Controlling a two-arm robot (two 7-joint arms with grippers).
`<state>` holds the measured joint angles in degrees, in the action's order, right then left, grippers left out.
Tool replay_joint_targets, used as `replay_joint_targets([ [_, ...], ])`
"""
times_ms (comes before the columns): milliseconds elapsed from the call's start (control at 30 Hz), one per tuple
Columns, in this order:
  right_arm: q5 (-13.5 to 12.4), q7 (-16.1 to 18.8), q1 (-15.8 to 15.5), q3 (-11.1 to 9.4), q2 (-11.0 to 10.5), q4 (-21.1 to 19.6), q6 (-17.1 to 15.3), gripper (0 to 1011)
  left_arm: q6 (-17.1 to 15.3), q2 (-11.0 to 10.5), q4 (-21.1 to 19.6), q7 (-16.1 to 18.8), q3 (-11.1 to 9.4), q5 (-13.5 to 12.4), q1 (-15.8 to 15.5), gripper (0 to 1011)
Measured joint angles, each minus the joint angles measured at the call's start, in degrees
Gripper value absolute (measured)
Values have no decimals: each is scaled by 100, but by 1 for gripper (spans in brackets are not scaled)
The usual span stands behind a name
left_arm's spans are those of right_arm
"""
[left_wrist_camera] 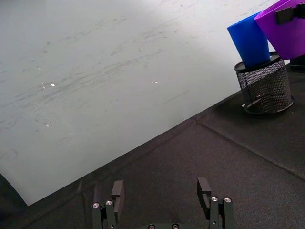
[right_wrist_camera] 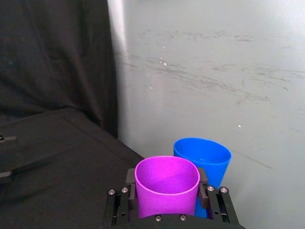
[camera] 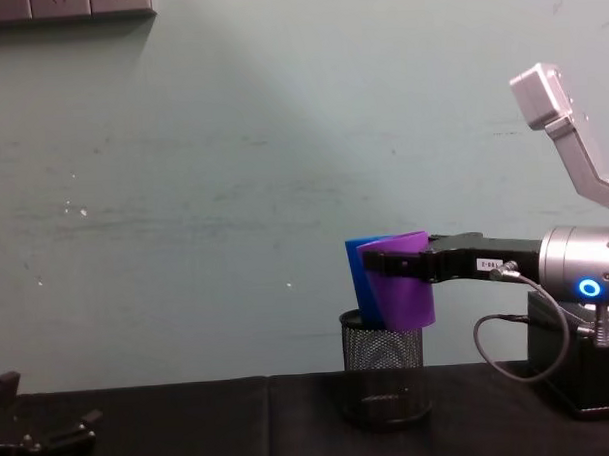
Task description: Pick up one cup with a gripper and tap it against the other cup.
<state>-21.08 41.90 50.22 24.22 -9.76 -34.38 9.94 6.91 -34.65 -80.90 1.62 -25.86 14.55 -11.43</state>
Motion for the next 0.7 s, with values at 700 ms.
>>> replay_joint_targets([
  [700,-387,187,-967,-60,-511,-1639,-479,732,0,0,0,0,0,0,0,1000],
])
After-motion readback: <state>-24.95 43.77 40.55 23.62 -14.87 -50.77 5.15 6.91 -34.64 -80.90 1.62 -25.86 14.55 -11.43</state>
